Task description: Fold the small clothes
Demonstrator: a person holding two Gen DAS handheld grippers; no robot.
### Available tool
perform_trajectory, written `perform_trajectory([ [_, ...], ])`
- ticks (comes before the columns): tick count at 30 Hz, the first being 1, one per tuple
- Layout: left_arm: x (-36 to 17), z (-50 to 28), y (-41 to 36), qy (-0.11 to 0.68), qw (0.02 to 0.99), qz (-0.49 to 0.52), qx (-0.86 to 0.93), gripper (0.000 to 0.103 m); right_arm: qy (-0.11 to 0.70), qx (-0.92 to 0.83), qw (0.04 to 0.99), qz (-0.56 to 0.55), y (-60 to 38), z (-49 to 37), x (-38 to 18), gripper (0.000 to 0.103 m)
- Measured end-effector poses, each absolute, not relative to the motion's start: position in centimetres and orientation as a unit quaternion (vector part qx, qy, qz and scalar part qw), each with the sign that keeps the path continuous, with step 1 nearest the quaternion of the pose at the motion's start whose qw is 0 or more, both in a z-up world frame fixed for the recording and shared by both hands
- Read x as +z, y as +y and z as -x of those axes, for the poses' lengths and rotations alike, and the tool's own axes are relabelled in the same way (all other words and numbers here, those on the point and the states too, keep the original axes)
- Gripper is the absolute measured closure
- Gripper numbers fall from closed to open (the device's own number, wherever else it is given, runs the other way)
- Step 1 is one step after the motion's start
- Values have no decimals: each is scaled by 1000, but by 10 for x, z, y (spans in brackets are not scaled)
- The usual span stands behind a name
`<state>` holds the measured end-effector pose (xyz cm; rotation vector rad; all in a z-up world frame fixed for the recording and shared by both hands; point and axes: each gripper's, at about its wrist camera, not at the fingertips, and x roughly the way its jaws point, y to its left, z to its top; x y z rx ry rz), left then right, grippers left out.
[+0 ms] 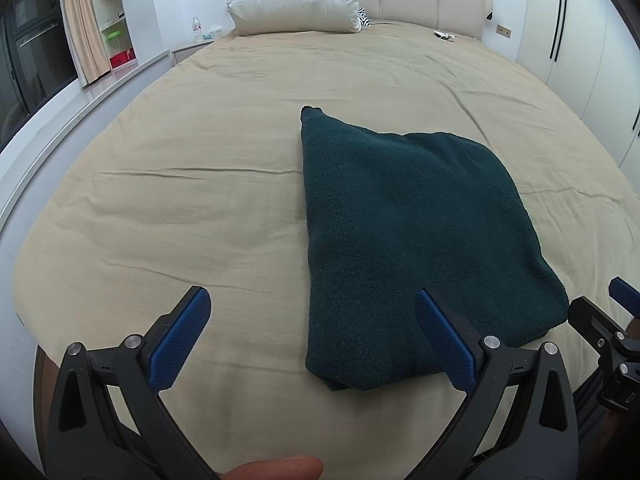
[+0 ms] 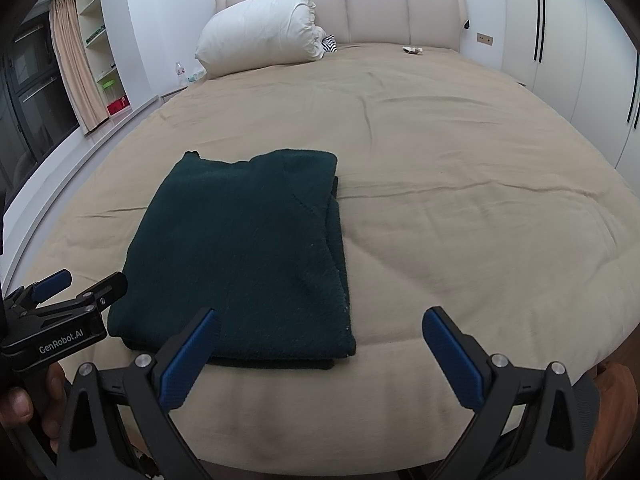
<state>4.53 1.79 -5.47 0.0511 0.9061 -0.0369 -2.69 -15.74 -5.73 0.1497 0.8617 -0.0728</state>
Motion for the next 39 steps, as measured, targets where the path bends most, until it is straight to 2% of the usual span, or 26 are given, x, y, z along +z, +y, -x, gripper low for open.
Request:
perform_trajectory([
  [39, -57, -47, 18, 441, 897, -20, -15, 0, 423, -31, 903, -71, -157, 26, -58, 0],
])
